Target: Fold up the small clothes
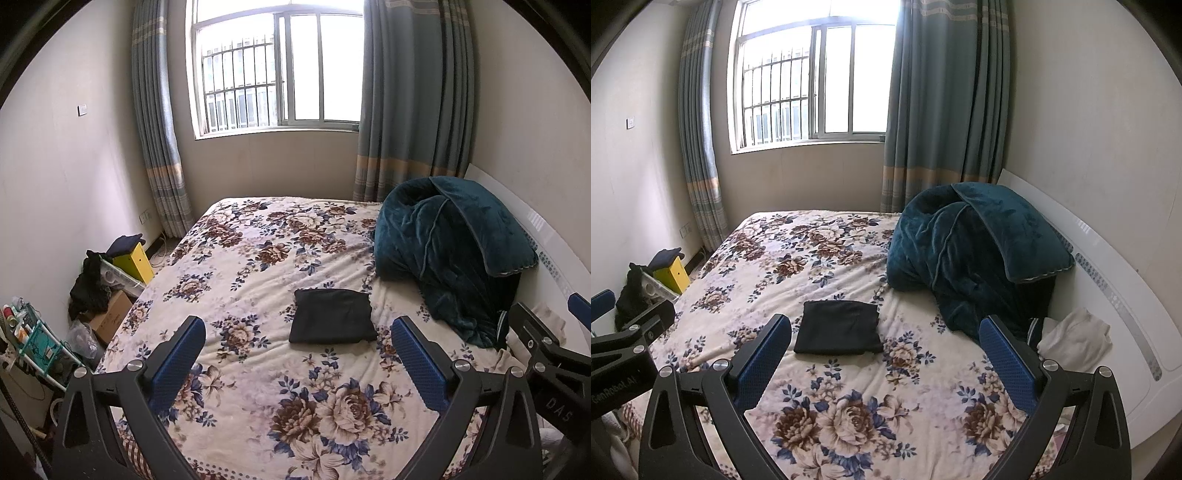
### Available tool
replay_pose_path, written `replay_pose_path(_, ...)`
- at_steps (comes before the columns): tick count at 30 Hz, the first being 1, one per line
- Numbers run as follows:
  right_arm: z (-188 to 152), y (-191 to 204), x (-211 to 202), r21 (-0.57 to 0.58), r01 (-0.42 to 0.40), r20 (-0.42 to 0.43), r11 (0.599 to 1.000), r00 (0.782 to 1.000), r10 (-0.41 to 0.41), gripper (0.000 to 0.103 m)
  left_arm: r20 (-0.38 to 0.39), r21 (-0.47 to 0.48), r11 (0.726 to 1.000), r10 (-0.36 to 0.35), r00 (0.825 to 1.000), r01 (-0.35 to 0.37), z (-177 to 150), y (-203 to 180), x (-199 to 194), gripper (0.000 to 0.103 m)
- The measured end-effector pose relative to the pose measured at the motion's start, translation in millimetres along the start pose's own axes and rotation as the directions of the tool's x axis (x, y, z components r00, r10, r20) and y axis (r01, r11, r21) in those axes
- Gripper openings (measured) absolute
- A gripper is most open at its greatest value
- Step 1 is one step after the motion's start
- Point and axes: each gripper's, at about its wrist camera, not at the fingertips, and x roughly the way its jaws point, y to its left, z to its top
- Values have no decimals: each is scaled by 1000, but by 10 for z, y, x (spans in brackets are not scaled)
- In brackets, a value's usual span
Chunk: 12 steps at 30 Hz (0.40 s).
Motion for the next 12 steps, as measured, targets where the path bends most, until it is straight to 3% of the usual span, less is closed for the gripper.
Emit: replay_pose_path(12, -2, 36, -17, -1, -2, 0, 1000, 1000, 2, 103, 9, -13, 1000, 14, 1000, -14, -44, -51, -29, 103)
